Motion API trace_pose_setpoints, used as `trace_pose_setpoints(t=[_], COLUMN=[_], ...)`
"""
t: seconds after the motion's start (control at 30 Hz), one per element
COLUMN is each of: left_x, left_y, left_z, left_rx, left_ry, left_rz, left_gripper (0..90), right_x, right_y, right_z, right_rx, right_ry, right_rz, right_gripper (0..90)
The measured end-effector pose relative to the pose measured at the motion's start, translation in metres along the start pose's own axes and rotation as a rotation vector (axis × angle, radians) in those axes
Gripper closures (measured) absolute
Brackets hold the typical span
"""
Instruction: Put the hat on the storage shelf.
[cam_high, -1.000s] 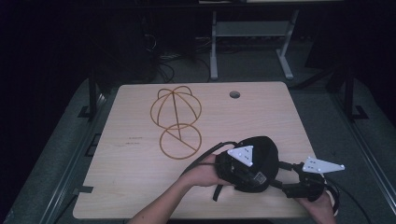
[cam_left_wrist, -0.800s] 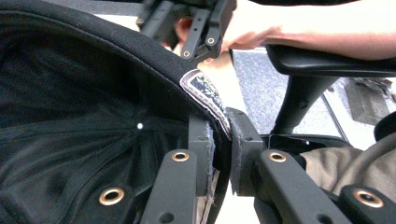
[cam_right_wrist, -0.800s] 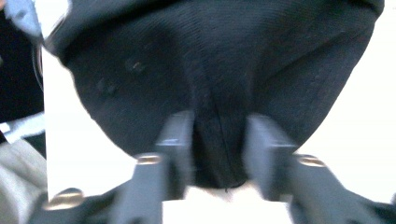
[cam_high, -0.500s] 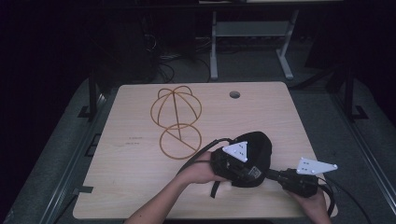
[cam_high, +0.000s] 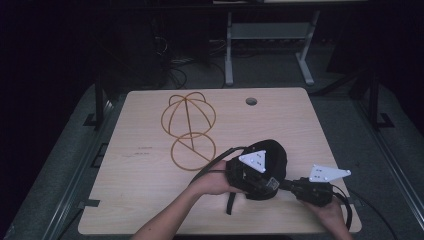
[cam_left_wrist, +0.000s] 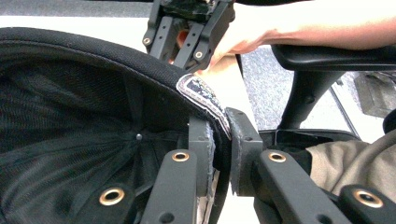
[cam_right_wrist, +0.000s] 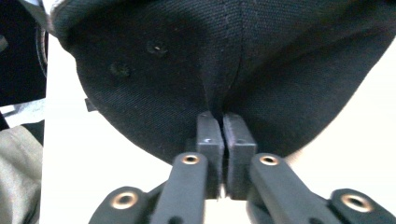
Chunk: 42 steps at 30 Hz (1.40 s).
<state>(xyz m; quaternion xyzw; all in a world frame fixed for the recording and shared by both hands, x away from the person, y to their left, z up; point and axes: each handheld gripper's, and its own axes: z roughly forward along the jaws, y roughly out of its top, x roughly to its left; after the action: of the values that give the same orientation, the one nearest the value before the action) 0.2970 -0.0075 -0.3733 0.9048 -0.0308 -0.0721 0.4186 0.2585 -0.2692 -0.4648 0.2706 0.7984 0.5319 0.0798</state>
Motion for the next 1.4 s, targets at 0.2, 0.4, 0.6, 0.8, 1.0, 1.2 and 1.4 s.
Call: trace_pose_setpoints(t=[0.2, 0.4, 0.6, 0.8, 1.0, 1.2, 1.4], left_x=[0.002, 0.000, -0.006, -0.011, -0.015, -0.018, -0.022], left_y=[-0.001, -0.002, -0.007, -0.016, -0.033, -0.051, -0.068], left_z=[-0.008, -0.018, -0.031, -0.040, -0.049, -0.058, -0.066], left_rx=[-0.025, -0.032, -0.039, -0.039, -0.050, -0.055, -0.067], left_ry=[0.038, 0.089, 0.132, 0.161, 0.181, 0.203, 0.227], left_rz=[-0.020, -0.033, -0.035, -0.042, -0.060, -0.084, -0.121], left_gripper=[78.4, 64.3, 58.4, 56.3, 55.6, 55.0, 53.5], right_x=[0.000, 0.001, 0.001, -0.001, -0.003, -0.006, -0.007], right_y=[0.000, 0.004, 0.009, 0.013, 0.021, 0.032, 0.046], right_z=[-0.011, -0.024, -0.038, -0.048, -0.055, -0.060, -0.062], right_rx=[-0.048, -0.079, -0.113, -0.144, -0.155, -0.180, -0.196], right_ry=[-0.027, -0.082, -0.115, -0.117, -0.119, -0.112, -0.116], right_rz=[0.018, 0.017, 0.020, 0.055, 0.081, 0.103, 0.098], right_gripper=[88.9, 89.0, 89.1, 89.2, 89.3, 89.3, 89.3])
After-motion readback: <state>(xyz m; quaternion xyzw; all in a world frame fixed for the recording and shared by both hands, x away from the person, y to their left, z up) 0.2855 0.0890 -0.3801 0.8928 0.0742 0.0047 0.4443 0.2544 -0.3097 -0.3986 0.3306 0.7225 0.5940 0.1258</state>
